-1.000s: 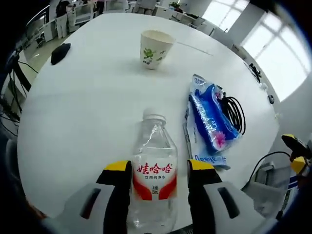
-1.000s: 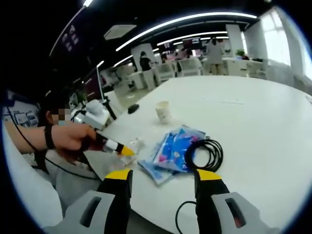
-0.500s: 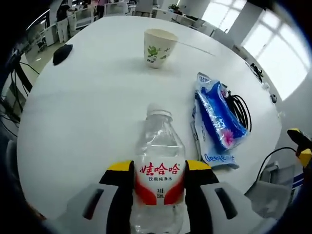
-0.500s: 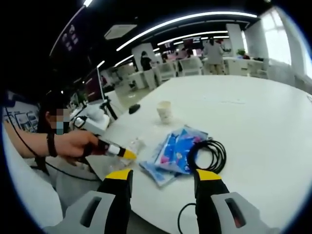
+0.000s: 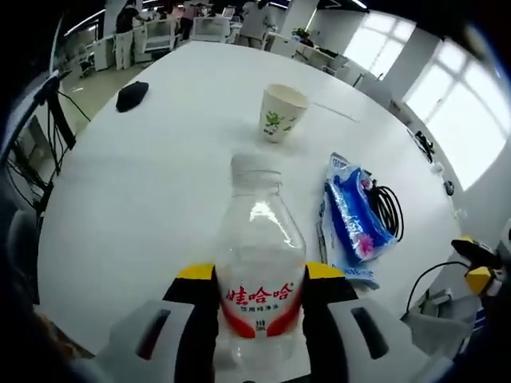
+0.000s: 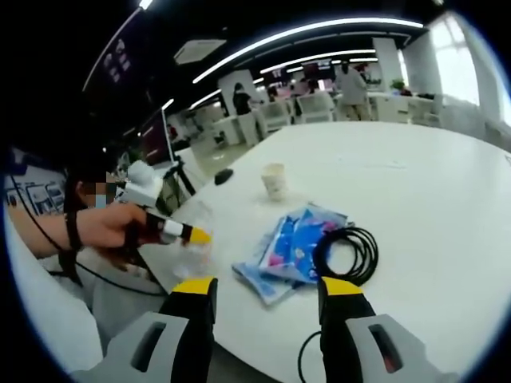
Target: Arrange the tabletop items into an orderly group along one side of the table until the central work area is clear of visible clutter.
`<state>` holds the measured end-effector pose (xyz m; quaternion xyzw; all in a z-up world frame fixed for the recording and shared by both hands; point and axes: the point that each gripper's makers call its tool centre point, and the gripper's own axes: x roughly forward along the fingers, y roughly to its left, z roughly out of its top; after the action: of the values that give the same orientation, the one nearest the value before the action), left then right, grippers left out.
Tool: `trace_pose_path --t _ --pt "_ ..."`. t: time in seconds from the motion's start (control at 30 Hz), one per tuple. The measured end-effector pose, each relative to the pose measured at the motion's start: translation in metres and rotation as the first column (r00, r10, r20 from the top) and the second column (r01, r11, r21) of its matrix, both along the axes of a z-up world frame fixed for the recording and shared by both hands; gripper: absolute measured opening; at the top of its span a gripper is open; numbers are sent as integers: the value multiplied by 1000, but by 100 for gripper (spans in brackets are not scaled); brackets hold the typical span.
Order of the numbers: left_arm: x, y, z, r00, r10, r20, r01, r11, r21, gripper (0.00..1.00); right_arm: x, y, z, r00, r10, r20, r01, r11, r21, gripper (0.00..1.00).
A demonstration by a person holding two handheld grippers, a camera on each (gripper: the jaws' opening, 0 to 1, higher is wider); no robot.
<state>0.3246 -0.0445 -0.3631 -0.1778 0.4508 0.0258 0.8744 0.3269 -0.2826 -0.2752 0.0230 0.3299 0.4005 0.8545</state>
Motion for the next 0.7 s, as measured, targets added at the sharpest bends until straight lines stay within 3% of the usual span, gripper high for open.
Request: trace_pose_path --t 0.13,0.37,0.7 --pt "2 2 16 999 1 32 -2 1000 20 38 -1 -1 -1 1000 -3 -3 3 1000 5 51" --pt "6 9 21 998 5 58 -7 999 31 37 3 -4 -1 1000 -8 -3 8 1000 7 51" --pt "-5 10 26 997 -1 71 -4 997 74 37 14 -6 -1 1000 -6 3 6 1000 11 50"
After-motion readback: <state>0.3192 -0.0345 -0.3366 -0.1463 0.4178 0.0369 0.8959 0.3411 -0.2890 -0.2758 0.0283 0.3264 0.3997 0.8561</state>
